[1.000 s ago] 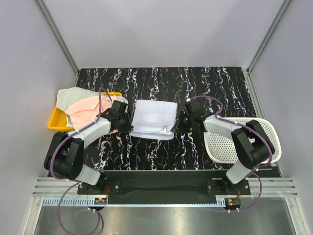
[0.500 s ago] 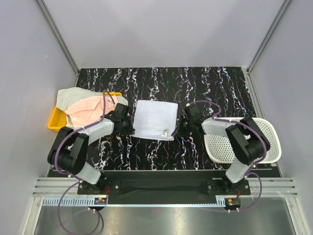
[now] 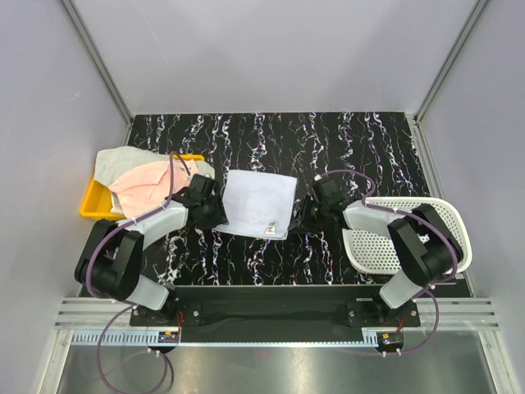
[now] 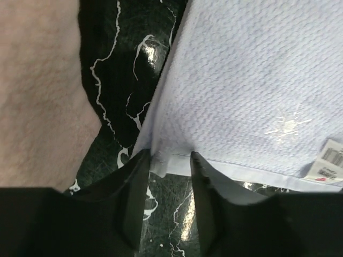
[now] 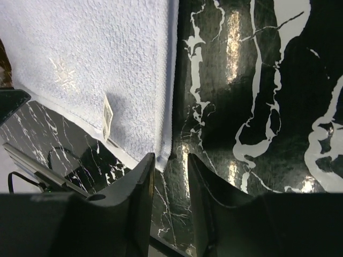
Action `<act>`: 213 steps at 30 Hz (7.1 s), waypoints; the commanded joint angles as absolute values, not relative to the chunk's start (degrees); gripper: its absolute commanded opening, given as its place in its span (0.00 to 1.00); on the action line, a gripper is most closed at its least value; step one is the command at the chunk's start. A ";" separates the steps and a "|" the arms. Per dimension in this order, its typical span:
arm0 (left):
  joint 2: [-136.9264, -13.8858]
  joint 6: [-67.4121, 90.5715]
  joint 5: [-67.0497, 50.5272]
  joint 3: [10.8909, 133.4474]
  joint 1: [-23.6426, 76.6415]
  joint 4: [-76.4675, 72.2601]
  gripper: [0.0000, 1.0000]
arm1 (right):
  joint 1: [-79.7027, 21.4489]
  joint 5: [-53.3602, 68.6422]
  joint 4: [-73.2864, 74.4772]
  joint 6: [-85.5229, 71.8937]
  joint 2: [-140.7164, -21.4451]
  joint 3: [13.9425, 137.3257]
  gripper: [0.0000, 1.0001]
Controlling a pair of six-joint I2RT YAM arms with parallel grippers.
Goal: Fold and stack the towels
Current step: Fold the towel
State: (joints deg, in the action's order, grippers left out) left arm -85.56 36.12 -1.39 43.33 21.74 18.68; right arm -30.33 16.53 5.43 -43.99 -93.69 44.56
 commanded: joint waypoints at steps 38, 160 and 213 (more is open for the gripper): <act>-82.63 47.98 10.55 37.27 42.26 19.95 0.35 | -39.37 6.15 12.47 -44.21 -83.07 35.07 0.20; -116.46 28.13 0.61 75.67 20.65 12.48 0.00 | -22.85 -0.79 20.65 -18.72 -119.71 85.78 0.08; -77.18 31.90 -1.94 38.76 25.22 -5.89 0.00 | -27.86 5.36 7.20 -27.42 -79.19 44.83 0.02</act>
